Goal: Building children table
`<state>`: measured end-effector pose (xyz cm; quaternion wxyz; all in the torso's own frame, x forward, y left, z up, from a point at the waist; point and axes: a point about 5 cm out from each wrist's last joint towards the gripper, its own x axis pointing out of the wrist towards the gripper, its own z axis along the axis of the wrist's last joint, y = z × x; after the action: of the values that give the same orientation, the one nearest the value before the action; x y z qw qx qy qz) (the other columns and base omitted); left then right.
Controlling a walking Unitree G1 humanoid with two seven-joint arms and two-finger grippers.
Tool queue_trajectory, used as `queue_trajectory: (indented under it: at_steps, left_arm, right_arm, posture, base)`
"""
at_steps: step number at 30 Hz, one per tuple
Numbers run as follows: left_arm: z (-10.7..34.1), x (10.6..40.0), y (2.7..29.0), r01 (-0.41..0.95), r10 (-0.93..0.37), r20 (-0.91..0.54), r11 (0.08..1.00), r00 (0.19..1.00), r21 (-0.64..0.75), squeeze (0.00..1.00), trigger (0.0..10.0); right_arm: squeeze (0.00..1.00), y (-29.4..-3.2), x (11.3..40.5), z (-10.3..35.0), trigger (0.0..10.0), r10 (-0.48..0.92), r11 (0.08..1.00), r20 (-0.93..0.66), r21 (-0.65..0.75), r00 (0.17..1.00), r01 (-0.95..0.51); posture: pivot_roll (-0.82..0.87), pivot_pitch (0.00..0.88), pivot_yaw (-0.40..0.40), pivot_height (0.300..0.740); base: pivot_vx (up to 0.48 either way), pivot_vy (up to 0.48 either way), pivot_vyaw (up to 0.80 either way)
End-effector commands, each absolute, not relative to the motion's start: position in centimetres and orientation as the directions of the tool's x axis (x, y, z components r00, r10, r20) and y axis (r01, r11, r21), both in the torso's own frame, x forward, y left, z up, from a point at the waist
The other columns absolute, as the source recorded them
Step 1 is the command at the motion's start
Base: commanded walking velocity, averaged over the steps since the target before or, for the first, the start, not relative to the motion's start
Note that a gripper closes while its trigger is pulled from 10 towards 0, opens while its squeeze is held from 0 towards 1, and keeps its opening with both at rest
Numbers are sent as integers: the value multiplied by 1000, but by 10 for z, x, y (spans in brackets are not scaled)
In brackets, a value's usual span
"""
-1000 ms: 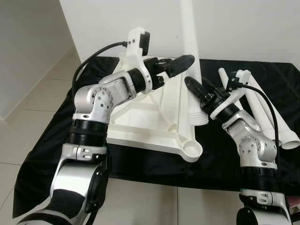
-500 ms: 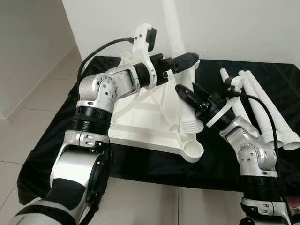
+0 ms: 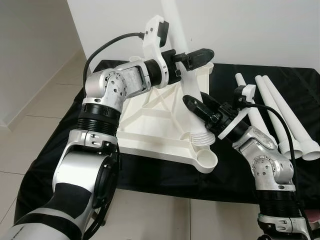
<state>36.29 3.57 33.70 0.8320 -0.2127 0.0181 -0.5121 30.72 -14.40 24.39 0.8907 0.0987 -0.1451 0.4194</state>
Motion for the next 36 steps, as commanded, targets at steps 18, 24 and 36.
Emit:
queue_trajectory:
  at_steps: [18,24,36]
  left_arm:
    - [351,364,44,864,-861,228,361,453,-352,0,0]
    - [352,362,42,874,-871,209,371,445,-315,0,8392]
    - [360,353,39,919,-892,222,373,393,-128,0,10000]
  right_arm:
    - [0,-147,307,247,10000,706,651,351,19,615,-759]
    - [0,-147,307,248,10000,705,653,347,24,618,-757]
    - [1000,-149,309,247,10000,722,650,272,48,636,-758]
  posture:
    - [-116,21,80,740]
    - [-117,20,79,740]
    - [-127,21,66,740]
  base:
    - [0,0,0]
    - [0,0,0]
    - [0,0,0]
